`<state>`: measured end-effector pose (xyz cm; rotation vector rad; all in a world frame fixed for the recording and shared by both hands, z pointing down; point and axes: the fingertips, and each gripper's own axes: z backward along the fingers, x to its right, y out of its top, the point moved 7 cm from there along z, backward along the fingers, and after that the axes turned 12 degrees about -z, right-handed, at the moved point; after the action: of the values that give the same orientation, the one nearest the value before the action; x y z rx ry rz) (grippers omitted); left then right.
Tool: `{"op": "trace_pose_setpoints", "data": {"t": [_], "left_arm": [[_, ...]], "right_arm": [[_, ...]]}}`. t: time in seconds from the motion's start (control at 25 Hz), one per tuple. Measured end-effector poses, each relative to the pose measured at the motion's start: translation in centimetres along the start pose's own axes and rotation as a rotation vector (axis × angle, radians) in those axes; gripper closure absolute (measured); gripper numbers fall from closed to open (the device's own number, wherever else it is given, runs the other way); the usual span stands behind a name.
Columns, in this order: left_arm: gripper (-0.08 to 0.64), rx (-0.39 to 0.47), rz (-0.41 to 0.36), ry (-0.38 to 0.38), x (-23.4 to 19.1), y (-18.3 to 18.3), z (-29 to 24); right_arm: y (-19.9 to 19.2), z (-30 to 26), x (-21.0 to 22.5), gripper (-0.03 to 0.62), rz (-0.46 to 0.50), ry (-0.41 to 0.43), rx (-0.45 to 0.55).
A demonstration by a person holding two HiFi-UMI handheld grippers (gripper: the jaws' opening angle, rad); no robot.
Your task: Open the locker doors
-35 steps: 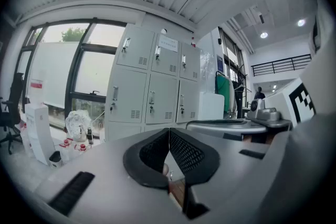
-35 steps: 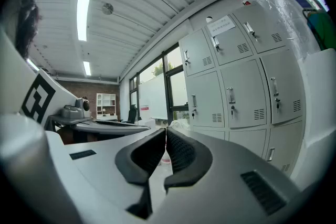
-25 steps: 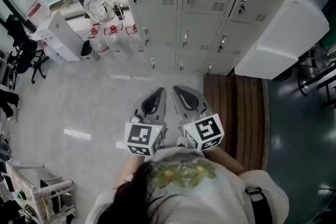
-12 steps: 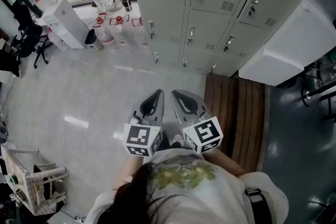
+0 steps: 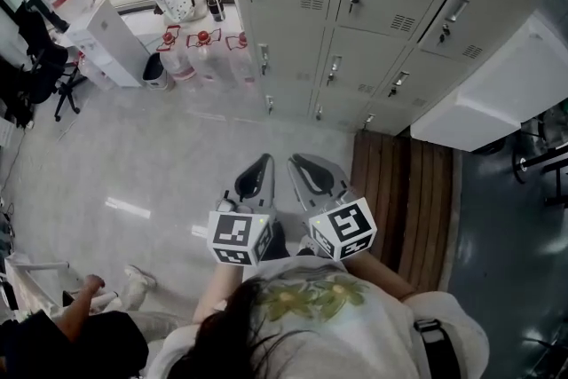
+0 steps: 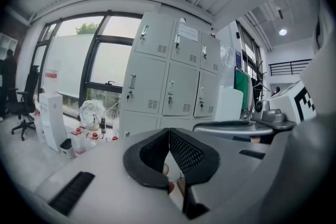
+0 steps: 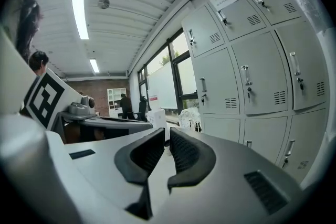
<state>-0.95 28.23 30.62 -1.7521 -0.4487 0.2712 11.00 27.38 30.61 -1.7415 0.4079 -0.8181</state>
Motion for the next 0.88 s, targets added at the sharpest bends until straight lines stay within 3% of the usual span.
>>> {"op": "trace_pose_setpoints", "data": {"t": [0.56,0.88], "left_arm": [[0.529,-0.013,-0.015,-0.051,-12.7,0.0,-6.5],[0.529,-0.027,-0.006,-0.101,-17.7,-0.8,-8.8]], "right_arm": [[1.7,-13.9,1.0,0.555,-0.006,-0.041,-0.012],[1.4,-19.1,1.2,0.508,-0.039,-0.090,-0.027]]}}
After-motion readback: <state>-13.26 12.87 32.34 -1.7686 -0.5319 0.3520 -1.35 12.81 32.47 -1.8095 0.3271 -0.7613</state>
